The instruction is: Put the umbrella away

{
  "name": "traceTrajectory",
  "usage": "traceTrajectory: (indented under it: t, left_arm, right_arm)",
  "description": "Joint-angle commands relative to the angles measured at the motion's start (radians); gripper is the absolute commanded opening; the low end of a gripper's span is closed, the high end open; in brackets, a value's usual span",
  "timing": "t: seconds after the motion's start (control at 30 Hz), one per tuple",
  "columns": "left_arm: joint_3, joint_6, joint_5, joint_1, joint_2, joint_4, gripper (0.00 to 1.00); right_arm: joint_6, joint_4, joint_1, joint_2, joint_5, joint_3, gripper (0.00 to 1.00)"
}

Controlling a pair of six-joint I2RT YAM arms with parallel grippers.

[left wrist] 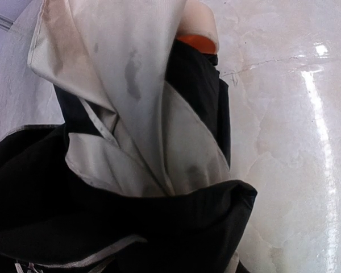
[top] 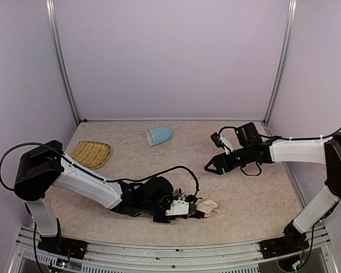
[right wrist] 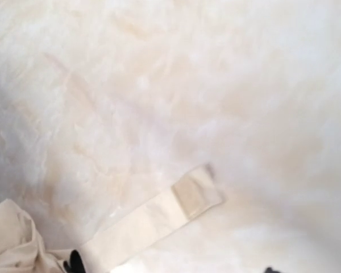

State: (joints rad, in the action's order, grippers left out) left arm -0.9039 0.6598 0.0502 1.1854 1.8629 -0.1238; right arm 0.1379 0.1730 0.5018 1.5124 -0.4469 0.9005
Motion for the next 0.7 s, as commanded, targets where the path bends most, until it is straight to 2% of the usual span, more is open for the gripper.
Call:
traceTrajectory:
  t: [0.0, 0.27, 0.37, 0.43, 0.53, 0.63, 0.67]
  left_arm:
    - [0.068, 0.006, 0.023, 0.006, 0.057, 0.285, 0.0]
    - [0.06, 0.004, 0.02, 0.01, 0.051, 0.286, 0.0]
    - [0.058, 0.002, 0.017, 0.01, 0.05, 0.285, 0.0]
    - [0.055, 0.001, 0.015, 0.011, 0.051, 0.288, 0.0]
    - [0.053, 0.0, 0.015, 0.011, 0.048, 0.287, 0.0]
    - [0.052, -0.002, 0.014, 0.012, 0.043, 0.283, 0.0]
    - [0.052, -0.005, 0.012, 0.012, 0.04, 0.284, 0.0]
  right_arm:
    - [0.155, -0.072, 0.01, 0.176, -0.144, 0.0, 0.65]
    - [0.242, -0.174, 0.061, 0.414, -0.363, 0.036, 0.61]
    - [0.286, -0.246, 0.092, 0.478, -0.396, 0.062, 0.61]
    - [0.347, -0.306, 0.093, 0.515, -0.382, 0.067, 0.57]
    - [0.389, -0.355, 0.087, 0.544, -0.3, 0.094, 0.35]
    - [0.444, -0.46, 0.087, 0.571, -0.335, 0.117, 0.0]
    - [0.453, -0.492, 0.087, 0.577, -0.36, 0.127, 0.0]
